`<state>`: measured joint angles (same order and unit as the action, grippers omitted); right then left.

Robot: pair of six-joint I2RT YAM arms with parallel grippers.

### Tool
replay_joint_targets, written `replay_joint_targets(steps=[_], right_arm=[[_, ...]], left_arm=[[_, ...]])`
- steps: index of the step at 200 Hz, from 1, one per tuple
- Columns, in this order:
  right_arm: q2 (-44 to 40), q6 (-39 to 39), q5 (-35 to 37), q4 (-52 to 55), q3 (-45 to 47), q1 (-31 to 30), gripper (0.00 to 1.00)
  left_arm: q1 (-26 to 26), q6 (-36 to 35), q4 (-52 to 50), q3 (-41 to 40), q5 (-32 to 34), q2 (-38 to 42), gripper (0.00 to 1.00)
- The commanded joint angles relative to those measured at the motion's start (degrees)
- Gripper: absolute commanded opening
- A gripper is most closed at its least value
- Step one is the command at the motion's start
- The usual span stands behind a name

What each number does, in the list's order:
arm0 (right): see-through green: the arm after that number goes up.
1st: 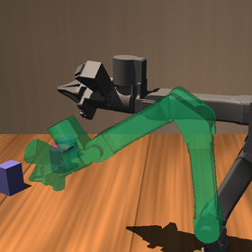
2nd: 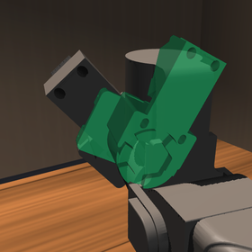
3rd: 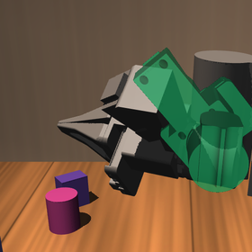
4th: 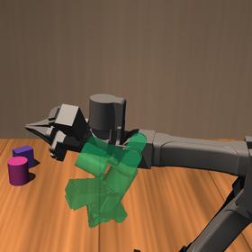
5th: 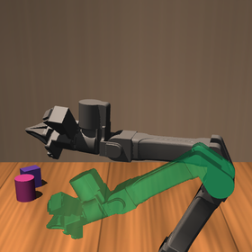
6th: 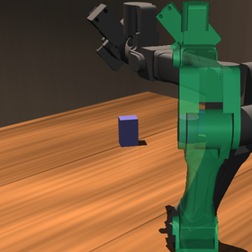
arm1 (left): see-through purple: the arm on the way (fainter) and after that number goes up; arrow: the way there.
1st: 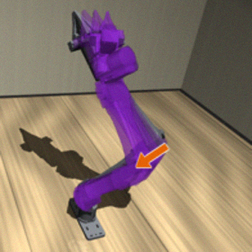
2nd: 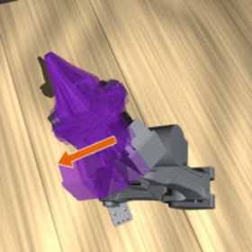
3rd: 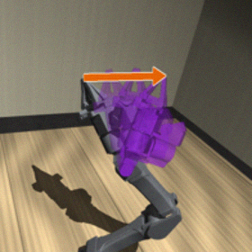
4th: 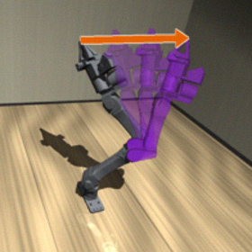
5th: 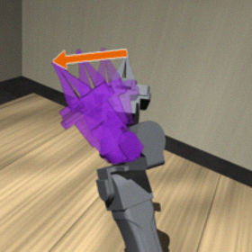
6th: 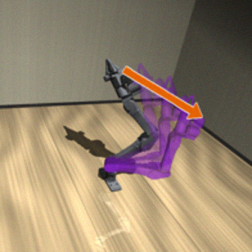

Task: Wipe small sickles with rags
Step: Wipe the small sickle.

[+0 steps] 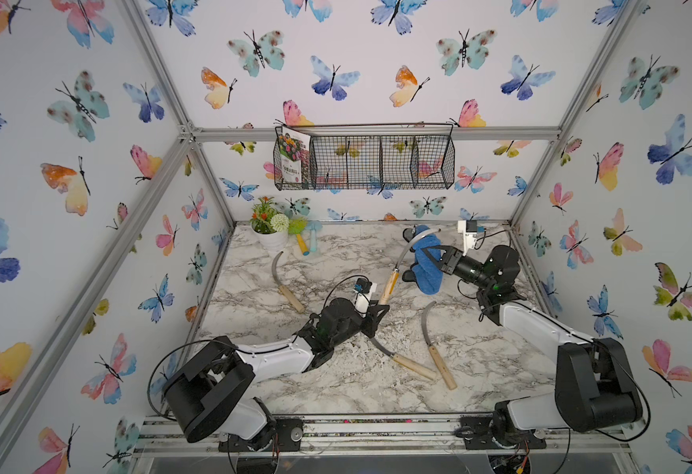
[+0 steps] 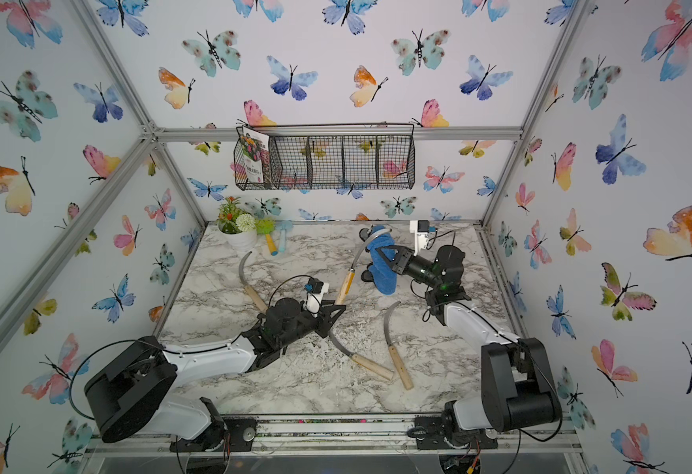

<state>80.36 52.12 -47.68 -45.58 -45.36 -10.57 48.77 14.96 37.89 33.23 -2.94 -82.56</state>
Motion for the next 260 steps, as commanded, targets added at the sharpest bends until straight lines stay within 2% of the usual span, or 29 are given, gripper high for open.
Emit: replay_joint_targets(steps=[1,32,66,87,128,149,226,260], right_arm=[[-3.8,2.8,-2.8,-4.7,-2.3,1.7,0.03],[-4.8,0.7,-2.2,-1.2,-2.6,2.0,0.03],[-1.4,0.3,-3.1,-1.3,-1.0,1.7,0.03],[0.3,-0.3,-2.3,-3.9,2.1,-0.9,0.03],[0.4,-5.6,4.3,-2.3,8.5,-9.3,0.03],[2.3,-5.6,5.4,-2.9,9.7,-10.8,0.03],[16.3,-2.4,4.8,-4.5,4.0,-10.8,0.03],[15.9,-2.2,4.3,-4.7,1.7,-10.8,0.03]], left_arm=[[0.2,-0.9,-0.9,1.1,-1.2,-1.0,0.0],[0.2,-0.8,-0.9,1.3,-1.4,-1.2,0.0],[0.3,-0.7,-0.3,0.7,-2.0,-0.5,0.0],[0.2,-0.9,0.4,0.5,-3.2,-0.5,0.0],[0.1,-0.8,0.9,0.4,-3.9,-0.7,0.0],[0.1,-0.6,1.2,0.4,-3.8,-0.9,0.0],[0.1,-0.5,1.8,-0.8,-4.1,0.3,0.0],[0.1,-0.6,1.8,-0.7,-3.9,0.4,0.0]])
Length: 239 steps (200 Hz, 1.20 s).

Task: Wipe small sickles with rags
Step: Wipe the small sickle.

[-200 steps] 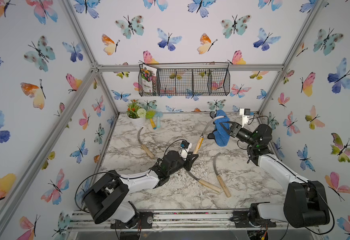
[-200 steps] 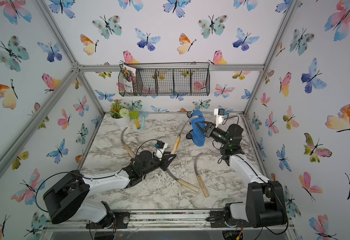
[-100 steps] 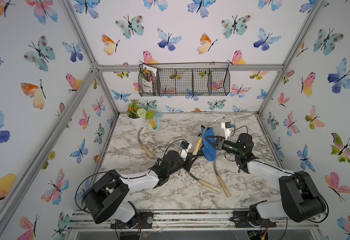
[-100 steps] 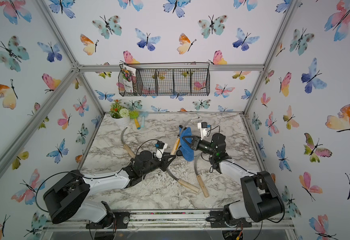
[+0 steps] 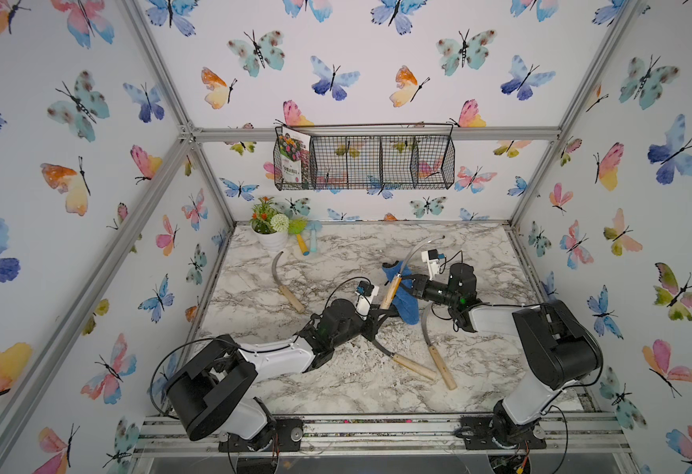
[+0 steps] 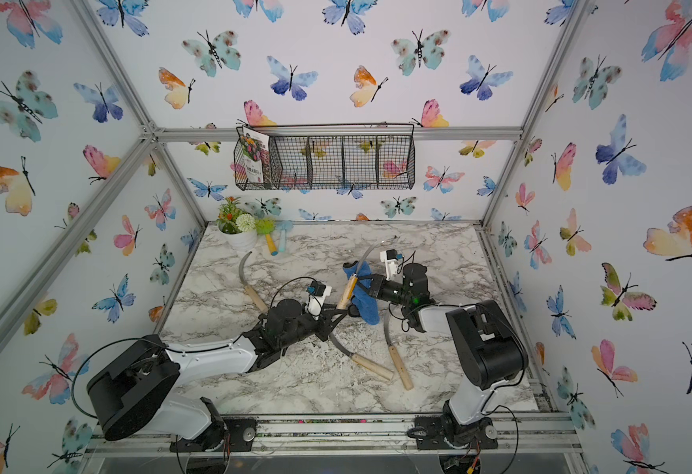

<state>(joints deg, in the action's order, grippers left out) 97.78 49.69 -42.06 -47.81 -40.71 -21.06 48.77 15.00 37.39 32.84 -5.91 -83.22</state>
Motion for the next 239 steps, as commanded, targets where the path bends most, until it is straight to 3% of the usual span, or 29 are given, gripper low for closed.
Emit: replay_joint_targets(steps=[1,61,103,203,239], right_arm=[[-1.7,0.2,-1.4,-2.4,-3.0,-0.3,0.03],[-12.0,0.2,-3.0,-5.4,-1.6,0.3,0.03],[-14.7,5.4,-6.5,-9.1,-1.3,5.0,0.03],[-14.2,14.1,-10.4,-13.9,-5.5,14.9,0.03],[-12.8,16.0,-11.7,-14.9,-7.2,15.3,0.03]], left_arm=[[0.1,-0.7,2.3,-0.3,-0.9,1.0,0.0],[0.1,-0.9,1.6,0.8,-0.3,-0.8,0.0],[0.1,-0.6,1.6,0.5,0.5,-0.3,0.0],[0.1,-0.8,1.0,1.2,0.5,-1.4,0.0],[0.1,-0.8,0.8,1.6,0.3,-1.7,0.0]])
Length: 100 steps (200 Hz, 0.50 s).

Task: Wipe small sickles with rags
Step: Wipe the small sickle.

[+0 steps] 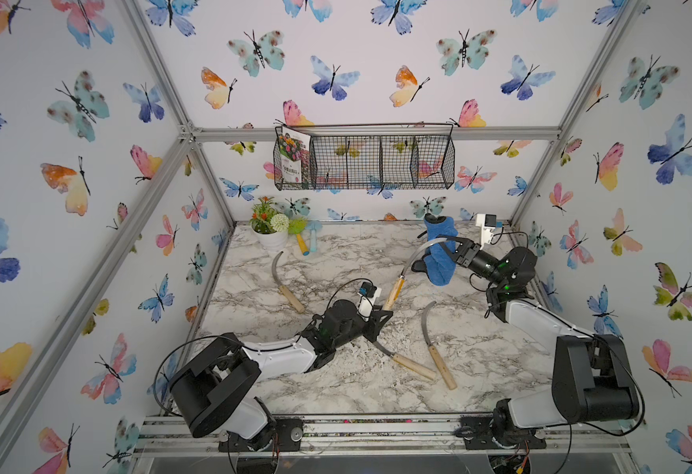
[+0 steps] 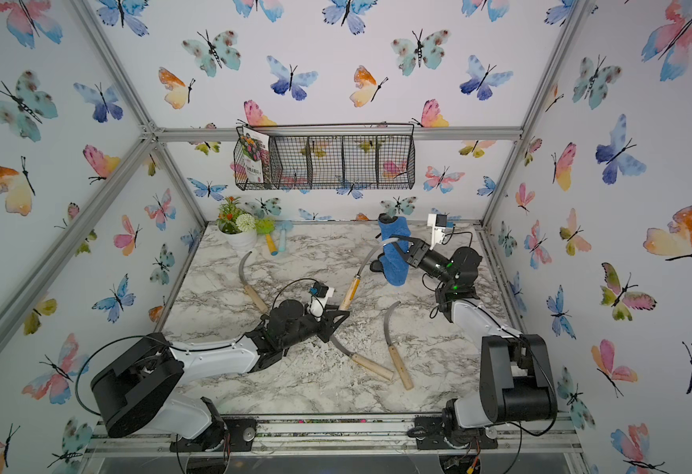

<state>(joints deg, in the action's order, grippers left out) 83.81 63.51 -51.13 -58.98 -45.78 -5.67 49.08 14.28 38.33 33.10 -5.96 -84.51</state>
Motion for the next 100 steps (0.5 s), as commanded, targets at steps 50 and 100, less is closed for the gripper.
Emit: replay_joint_targets(steps=[50,100], right_arm=[[3.5,1.8,-2.0,-9.1,5.7,-4.4,0.03],[6.4,-5.1,3.2,-5.2,8.5,-14.1,0.03]], left_arm=[[-0.2,-0.1,-0.3,1.2,1.2,-0.1,0.0],[-0.2,0.0,-0.5,1.6,1.4,-0.6,0.0]])
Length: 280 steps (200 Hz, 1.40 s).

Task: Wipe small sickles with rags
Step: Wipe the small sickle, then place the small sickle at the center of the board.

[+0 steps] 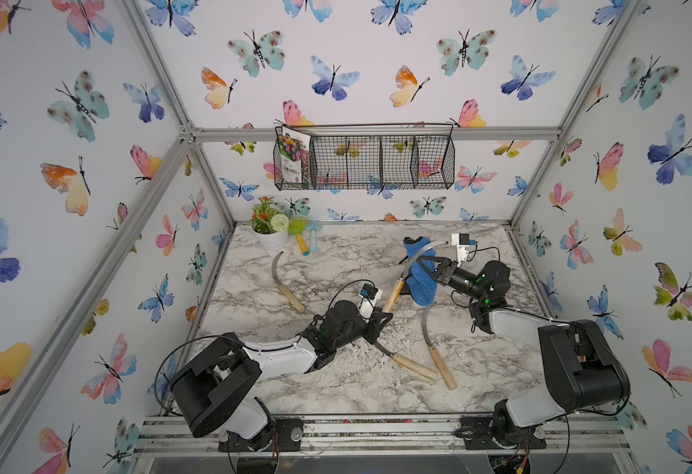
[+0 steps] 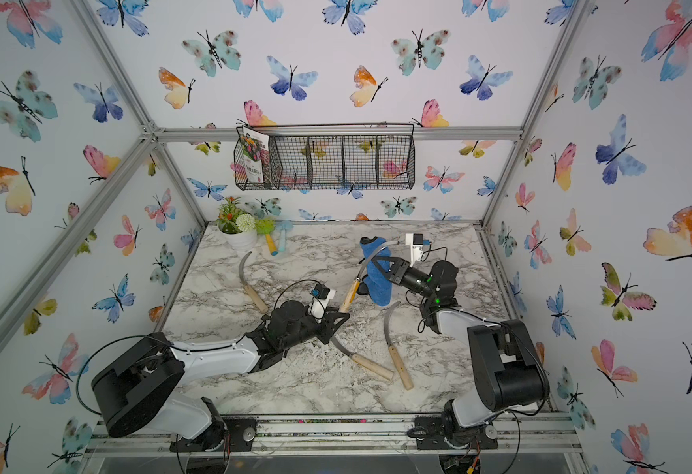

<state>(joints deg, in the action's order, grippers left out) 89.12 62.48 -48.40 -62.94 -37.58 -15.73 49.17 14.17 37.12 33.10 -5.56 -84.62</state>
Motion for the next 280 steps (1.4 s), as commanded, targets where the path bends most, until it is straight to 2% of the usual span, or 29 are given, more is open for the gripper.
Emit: replay_joint_targets(steps=[1,24,51,84,109,145,201,227,249,280], right_arm=[[1.3,-4.1,0.5,-1.3,0.4,-4.2,0.03],[3.9,-4.3,1.2,-1.9,0.2,-6.0,0.03],[4.9,-0.9,-0.5,-7.4,0.3,-6.0,0.03],[-1.7,-6.1,2.0,4.1,-3.0,-5.4,0.03],[-6.8,-6.3,2.1,8.5,-4.7,-1.8,0.03],[-11.9,-0.8,-0.7,5.4,-5.8,5.7,0.03],[-18.5,3.5,-3.9,3.9,-4.5,12.0,0.03],[-22.6,2.6,-3.7,5.1,-1.7,13.7,0.03],[-26.6,-4.2,-0.9,16.2,-0.2,13.7,0.03],[-32.6,-13.4,4.5,31.6,2.3,13.7,0.03]], left_arm=[[-0.3,0.2,0.7,1.6,1.0,-0.5,0.0],[-0.2,0.2,0.6,1.5,1.4,-0.2,0.0],[-0.2,0.2,0.7,1.4,1.8,-0.2,0.0],[-0.3,0.2,0.4,1.5,2.1,-0.4,0.0],[-0.3,0.3,0.3,1.3,2.5,-0.1,0.0],[-0.3,0.7,0.4,1.7,2.7,-1.2,0.0],[-0.3,2.2,0.1,1.6,5.7,-4.4,0.0],[-0.3,4.2,-0.5,0.1,9.9,-5.0,0.0],[-0.4,8.1,-2.0,-1.8,15.3,-4.6,0.0],[-0.8,19.9,-18.4,1.8,27.2,-4.8,0.0]])
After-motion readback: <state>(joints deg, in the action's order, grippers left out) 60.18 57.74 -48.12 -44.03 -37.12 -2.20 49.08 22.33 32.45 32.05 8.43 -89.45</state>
